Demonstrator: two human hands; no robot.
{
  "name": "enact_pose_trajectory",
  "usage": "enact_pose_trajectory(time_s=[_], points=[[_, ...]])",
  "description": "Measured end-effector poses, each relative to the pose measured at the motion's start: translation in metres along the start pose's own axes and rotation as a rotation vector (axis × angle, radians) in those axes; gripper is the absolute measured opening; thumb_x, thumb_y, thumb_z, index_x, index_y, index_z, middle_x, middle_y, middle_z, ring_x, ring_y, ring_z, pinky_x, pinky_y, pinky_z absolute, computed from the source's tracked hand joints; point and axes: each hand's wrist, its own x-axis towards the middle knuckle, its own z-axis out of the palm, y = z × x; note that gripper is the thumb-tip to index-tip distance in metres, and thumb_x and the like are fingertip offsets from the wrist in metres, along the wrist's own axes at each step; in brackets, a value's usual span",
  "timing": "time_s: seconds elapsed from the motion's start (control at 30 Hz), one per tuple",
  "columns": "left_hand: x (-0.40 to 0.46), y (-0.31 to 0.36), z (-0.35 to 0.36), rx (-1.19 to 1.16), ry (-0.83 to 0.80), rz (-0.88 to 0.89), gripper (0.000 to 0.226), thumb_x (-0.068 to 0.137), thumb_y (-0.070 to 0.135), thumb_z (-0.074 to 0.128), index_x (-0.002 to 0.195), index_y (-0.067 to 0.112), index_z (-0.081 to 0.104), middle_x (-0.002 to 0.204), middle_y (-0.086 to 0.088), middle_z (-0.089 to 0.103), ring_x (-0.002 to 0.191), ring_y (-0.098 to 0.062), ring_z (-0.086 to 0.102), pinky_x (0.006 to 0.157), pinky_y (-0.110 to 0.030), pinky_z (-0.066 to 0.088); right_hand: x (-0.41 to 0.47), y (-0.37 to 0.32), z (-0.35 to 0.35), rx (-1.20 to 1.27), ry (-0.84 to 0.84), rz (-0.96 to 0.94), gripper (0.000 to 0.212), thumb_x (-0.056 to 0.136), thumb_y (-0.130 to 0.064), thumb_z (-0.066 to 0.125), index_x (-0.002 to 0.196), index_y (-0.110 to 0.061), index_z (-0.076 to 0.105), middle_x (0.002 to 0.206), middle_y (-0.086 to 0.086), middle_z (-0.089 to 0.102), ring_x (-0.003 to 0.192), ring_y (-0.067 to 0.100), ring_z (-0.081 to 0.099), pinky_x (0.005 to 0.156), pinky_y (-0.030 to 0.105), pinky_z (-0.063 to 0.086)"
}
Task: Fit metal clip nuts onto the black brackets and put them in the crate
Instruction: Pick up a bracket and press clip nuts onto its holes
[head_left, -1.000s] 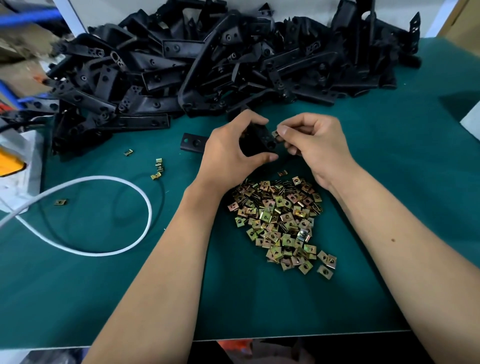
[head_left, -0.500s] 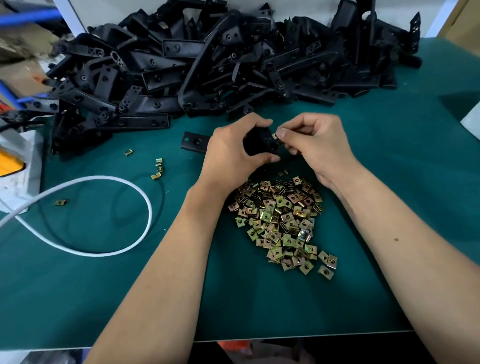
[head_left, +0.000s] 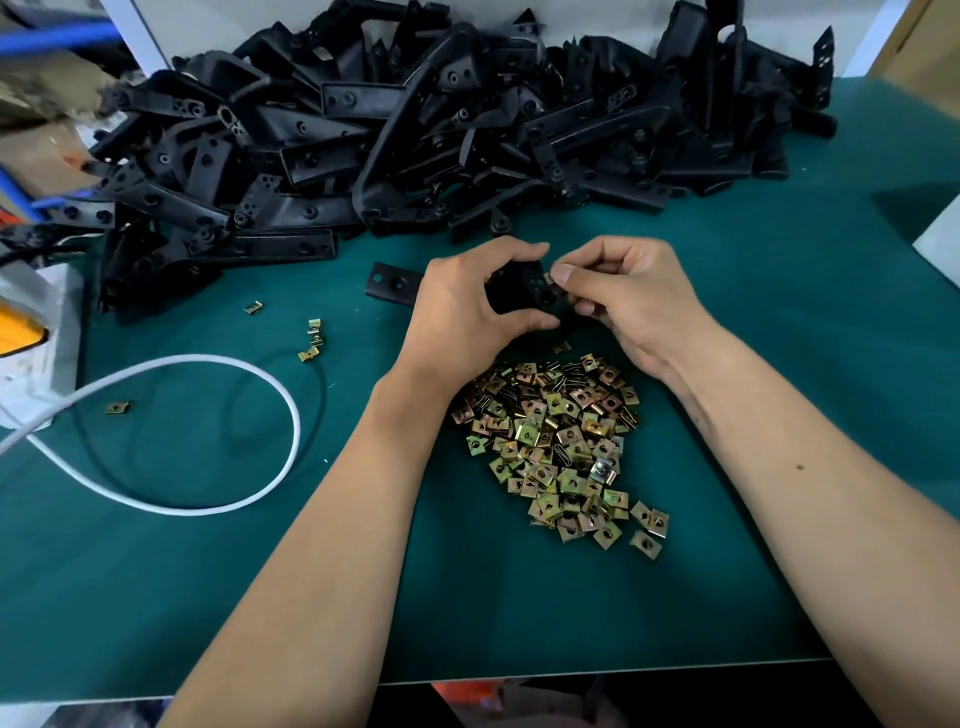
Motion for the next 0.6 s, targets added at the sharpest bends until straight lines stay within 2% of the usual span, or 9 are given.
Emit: enact_pose_trajectory(time_s=[0.13,0.23,0.33,0.47,0.6], points=[[-0.0011,0.0023,0.0013,0.001,0.004,-0.008,0.062,0.067,0.03,0.095,0.125,0.027,0.072,0.111,0.018,0.072,0.105,0.005,0.064,0.096,-0.008,0.043,-0.0009,-0.0015,0.0006,-0.101,0.04,-0.066,0.006,0.085,0.0,0.079,0.084,-0.005,0.075,0.081,0.023,0.071,0.064,0.016,0.058,0.059,0.023,0.047],[-0.0009,0.0038,0.002,0.015,0.012,-0.015,0.062,0.067,0.029,0.095,0.125,0.027,0.072,0.112,0.016,0.073,0.105,0.003,0.065,0.098,-0.011,0.046,0.0006,-0.0027,-0.0007,-0.212,0.061,-0.128,0.006,0.084,-0.003,0.081,0.083,-0.006,0.076,0.074,0.015,0.073,0.056,0.009,0.057,0.057,0.021,0.048],[-0.0008,0.0053,0.0021,0.028,0.01,-0.004,0.063,0.066,0.027,0.095,0.125,0.026,0.073,0.115,0.014,0.074,0.108,0.002,0.065,0.099,-0.011,0.046,0.0016,-0.0037,-0.0028,-0.254,0.038,-0.137,0.009,0.083,-0.003,0.081,0.082,-0.011,0.076,0.071,0.01,0.072,0.056,0.009,0.059,0.058,0.02,0.049],[-0.0003,0.0058,0.0012,0.027,-0.004,0.014,0.065,0.065,0.025,0.095,0.126,0.025,0.073,0.12,0.013,0.073,0.112,0.002,0.065,0.103,-0.015,0.046,0.0002,-0.0041,-0.0016,-0.213,0.005,-0.11,0.012,0.083,-0.001,0.081,0.081,-0.012,0.075,0.074,0.01,0.071,0.061,0.011,0.06,0.06,0.021,0.05],[-0.0003,0.0062,0.004,0.043,0.022,0.001,0.065,0.065,0.027,0.095,0.126,0.026,0.073,0.119,0.013,0.074,0.11,0.003,0.063,0.099,-0.008,0.044,-0.0001,-0.0018,0.0039,-0.15,0.074,-0.084,0.012,0.084,-0.001,0.081,0.081,-0.012,0.075,0.068,0.002,0.07,0.058,0.009,0.058,0.059,0.021,0.05]])
